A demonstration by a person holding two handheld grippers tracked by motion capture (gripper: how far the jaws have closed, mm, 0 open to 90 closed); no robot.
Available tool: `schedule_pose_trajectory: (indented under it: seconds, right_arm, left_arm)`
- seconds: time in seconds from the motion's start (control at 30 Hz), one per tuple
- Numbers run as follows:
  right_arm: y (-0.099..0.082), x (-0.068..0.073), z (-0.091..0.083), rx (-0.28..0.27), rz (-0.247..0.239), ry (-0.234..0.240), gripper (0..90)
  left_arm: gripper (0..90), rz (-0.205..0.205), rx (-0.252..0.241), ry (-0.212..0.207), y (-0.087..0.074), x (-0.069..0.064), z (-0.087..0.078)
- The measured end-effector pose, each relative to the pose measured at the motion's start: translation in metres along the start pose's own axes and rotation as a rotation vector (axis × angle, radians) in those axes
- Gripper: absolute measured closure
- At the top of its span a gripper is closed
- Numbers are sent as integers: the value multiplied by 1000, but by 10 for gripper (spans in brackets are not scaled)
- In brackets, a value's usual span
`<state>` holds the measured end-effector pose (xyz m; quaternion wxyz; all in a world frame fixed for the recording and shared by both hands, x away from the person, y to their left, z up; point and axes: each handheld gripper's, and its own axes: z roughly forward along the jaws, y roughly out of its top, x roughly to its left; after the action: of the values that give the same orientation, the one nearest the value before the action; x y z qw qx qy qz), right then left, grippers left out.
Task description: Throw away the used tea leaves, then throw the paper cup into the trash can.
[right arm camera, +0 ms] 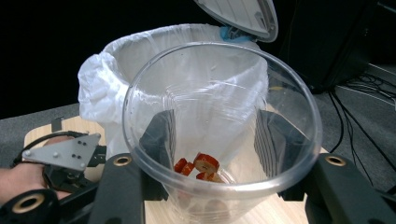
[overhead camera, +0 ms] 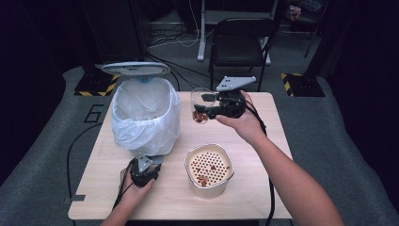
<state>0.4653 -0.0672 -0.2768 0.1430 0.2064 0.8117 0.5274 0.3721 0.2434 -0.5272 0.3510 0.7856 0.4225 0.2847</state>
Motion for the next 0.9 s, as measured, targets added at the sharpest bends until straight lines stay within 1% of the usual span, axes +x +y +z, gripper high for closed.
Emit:
schedule_pose_trajectory:
  seconds: [0.13,0.17,0.2,0.23,0.27,0.3,0.33,0.37,0.4,0.43,0.47,0.5,0.53,0.57,0.6,0.63,0.67,0.8,0.83,0.87,0.9]
  right_arm:
    - [13,0,4,-6,16,6,479]
    - [16,0,5,-5,17,8,479]
    - [19,-1,7,-7,18,4,479]
    - [22,-1,8,-5,18,7,480]
    - [25,-1,10,-7,24,11,479]
    - [28,-2,11,-6,29,17,479]
    - [31,-2,14,-6,29,23,479]
    - [32,-2,15,-3,29,25,479]
    - [34,-2,18,-1,21,25,479]
    - [36,-2,21,1,16,25,479]
    - [38,-1,23,7,15,26,478]
    - [40,-1,26,6,12,27,479]
    - [41,0,29,8,9,30,478]
    - [42,0,32,11,9,33,478]
    - [42,1,35,13,-2,34,478]
    - [43,2,38,20,0,34,478]
    - [43,3,41,22,-1,36,478]
    - [46,6,53,25,-5,46,478]
    - [47,7,55,22,-4,48,478]
    - [48,8,58,24,1,51,478]
    - [50,9,60,25,-6,54,477]
  left_arm:
    - [492,-1,0,0,0,0,0]
    - [493,-17,-6,-4,0,-1,1]
    - [493,-24,-11,-2,0,-1,1]
    - [493,-11,-9,1,0,0,0]
    - [493,-24,-11,-7,0,-1,1]
    - [492,-2,-23,8,0,1,1]
    - [492,-15,-26,2,0,-1,2]
    - [492,-15,-10,-7,0,0,0]
    - [493,-9,-5,-7,0,0,0]
    - [493,38,-4,16,1,3,-1]
    - [492,20,-6,3,1,2,0]
    - [492,17,-24,25,0,1,1]
    - [493,14,-33,27,0,1,2]
    - [492,15,-22,14,0,1,1]
    - [493,20,-3,3,1,2,0]
    - [493,14,-22,14,0,1,1]
    - [492,19,-3,2,1,2,0]
    - [493,19,-3,2,1,2,0]
    - [493,19,-6,4,1,2,0]
    - [493,14,-24,14,0,1,1]
    - [492,14,-28,19,0,1,1]
